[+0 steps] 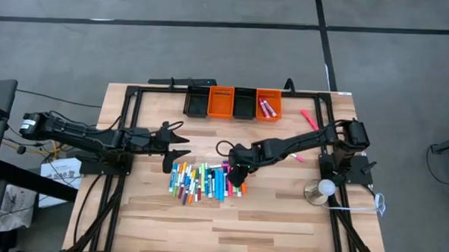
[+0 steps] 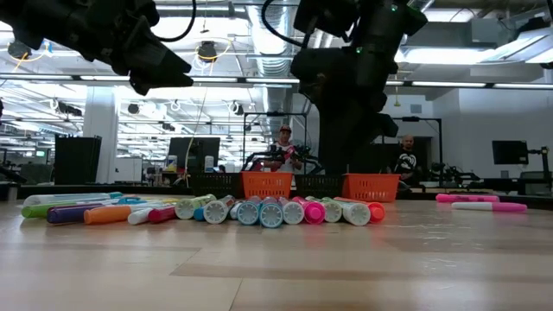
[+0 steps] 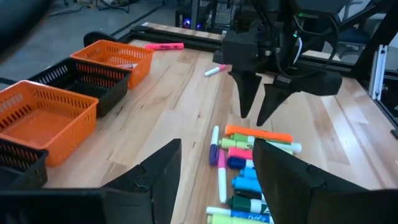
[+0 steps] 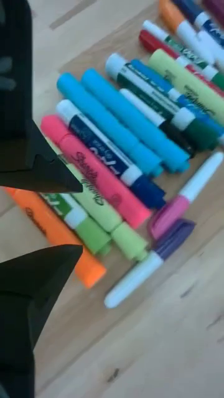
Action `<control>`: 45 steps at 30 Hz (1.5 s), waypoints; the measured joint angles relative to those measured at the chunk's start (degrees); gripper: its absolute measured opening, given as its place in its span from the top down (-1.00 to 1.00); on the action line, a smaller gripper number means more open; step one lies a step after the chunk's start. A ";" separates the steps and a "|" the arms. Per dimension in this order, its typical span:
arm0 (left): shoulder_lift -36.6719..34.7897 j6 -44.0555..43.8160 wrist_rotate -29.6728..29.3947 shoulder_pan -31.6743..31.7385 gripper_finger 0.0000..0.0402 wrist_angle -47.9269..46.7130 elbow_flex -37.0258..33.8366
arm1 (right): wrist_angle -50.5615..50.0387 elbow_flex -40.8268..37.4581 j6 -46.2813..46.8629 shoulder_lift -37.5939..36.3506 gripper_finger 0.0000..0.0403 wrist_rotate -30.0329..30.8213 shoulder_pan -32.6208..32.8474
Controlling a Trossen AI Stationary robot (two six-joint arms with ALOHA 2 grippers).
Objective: Pick & Place Markers
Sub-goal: Put the light green marker pen into the right orange bin
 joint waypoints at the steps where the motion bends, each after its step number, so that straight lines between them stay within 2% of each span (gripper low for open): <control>1: 0.00 0.00 -0.01 0.00 0.03 -0.10 0.00 | 0.15 -0.02 0.30 -0.08 0.34 0.00 0.26; 12: -0.02 0.00 -0.01 0.00 0.03 0.07 0.00 | 0.85 0.09 2.13 4.78 0.36 -0.95 2.53; 45: -0.02 0.00 -0.01 0.00 0.03 0.10 0.00 | 2.53 -0.20 2.55 4.86 0.36 -2.77 2.29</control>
